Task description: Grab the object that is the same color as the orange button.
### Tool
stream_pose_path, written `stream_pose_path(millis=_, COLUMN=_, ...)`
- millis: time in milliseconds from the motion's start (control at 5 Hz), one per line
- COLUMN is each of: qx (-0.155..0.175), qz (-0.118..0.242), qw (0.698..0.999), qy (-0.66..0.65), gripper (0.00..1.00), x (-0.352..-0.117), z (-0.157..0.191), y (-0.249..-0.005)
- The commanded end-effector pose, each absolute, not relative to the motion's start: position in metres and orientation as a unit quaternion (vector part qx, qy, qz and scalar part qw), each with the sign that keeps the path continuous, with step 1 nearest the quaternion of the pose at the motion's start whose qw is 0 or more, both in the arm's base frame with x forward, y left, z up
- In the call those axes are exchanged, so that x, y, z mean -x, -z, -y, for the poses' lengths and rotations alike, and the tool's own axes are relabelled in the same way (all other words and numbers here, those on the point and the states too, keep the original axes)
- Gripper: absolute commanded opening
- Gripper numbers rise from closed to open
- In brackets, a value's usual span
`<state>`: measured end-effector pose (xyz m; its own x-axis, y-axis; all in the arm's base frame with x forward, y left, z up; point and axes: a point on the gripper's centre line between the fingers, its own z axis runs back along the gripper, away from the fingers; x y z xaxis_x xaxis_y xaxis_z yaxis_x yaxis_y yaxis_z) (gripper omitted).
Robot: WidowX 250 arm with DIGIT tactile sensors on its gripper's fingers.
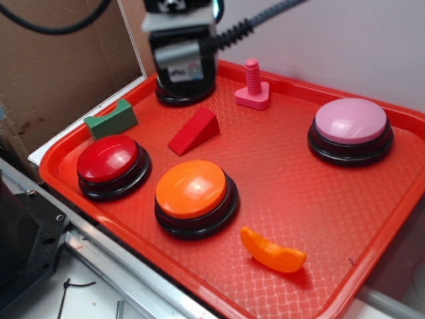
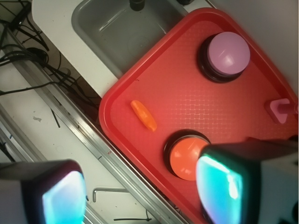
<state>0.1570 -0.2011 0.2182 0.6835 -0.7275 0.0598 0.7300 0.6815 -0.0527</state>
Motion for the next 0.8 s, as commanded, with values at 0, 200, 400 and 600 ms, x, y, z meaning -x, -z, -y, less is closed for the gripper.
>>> stream_pose_path(millis=0, qx=0.036, qz=0.017, qw=0.917, qy=0.397, gripper=1.0, x=-0.157, z=0.201, y=-0.218)
stream_pose_path(millis=200, qx=0.032, qz=-0.018, qw=0.891, qy=0.452, gripper=1.0, x=-0.166, z=0.201, y=-0.194)
stream_pose_path(millis=400, qx=0.058, qz=-0.055, qw=0.826, qy=0.558, gripper=1.0, x=-0.178, z=0.212, y=-0.154)
stream_pose_path(millis=600, qx=0.059, qz=-0.086, qw=0.803, qy=0.587, gripper=1.0, x=-0.182, z=0.21, y=-0.124)
